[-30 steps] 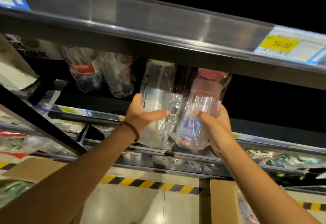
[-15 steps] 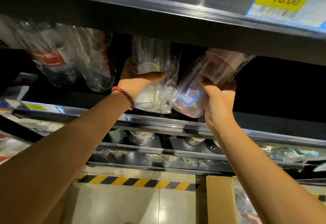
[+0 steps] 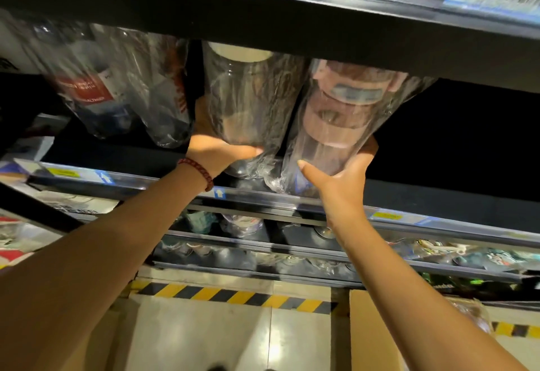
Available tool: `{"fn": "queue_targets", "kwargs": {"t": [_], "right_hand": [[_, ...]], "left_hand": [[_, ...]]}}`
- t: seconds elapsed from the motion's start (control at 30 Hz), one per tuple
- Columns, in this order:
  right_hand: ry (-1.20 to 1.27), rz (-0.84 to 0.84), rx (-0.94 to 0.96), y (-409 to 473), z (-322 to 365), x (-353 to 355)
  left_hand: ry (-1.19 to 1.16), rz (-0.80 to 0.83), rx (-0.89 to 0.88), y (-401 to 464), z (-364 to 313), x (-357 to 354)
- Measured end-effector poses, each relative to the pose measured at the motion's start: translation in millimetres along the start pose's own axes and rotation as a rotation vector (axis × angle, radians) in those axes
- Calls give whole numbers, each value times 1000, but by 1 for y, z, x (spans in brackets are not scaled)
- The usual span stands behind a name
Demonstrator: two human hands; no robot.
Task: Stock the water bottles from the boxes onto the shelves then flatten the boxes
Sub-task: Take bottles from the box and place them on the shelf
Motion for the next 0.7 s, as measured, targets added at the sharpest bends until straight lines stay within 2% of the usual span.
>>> {"fn": "queue_targets", "kwargs": {"t": [0.1,0.33,0.43,0.53,0.63,0.7], "right_hand": [[-120,33,63,-4,-1,-6],[-465,10,54,-12,-2,2],[-465,58,44,-15,-6,2],[-496,60,13,-10,-8,3],[-502,71,-54,0,-15,-1],[-503,84,-83,7,-14,-6]], "left_hand": [[133,-45,-37,-8,-6,8],[126,60,-130,-25,-18,5],[121,56,-182,-29,-19,10],[229,12,-218,-34,-27,14],[269,-67,-206,-27,-25,16],[279,-49,-202,-23,-27,11]]}}
Point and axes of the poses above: each hand's wrist, its own y-axis towards the middle knuckle, its own x-axis out of the back of the hand, z = x × y, the point moved 10 cm from there along y, towards the middle knuckle, and after that the axes turned 6 degrees about z, right-handed, at the moved point
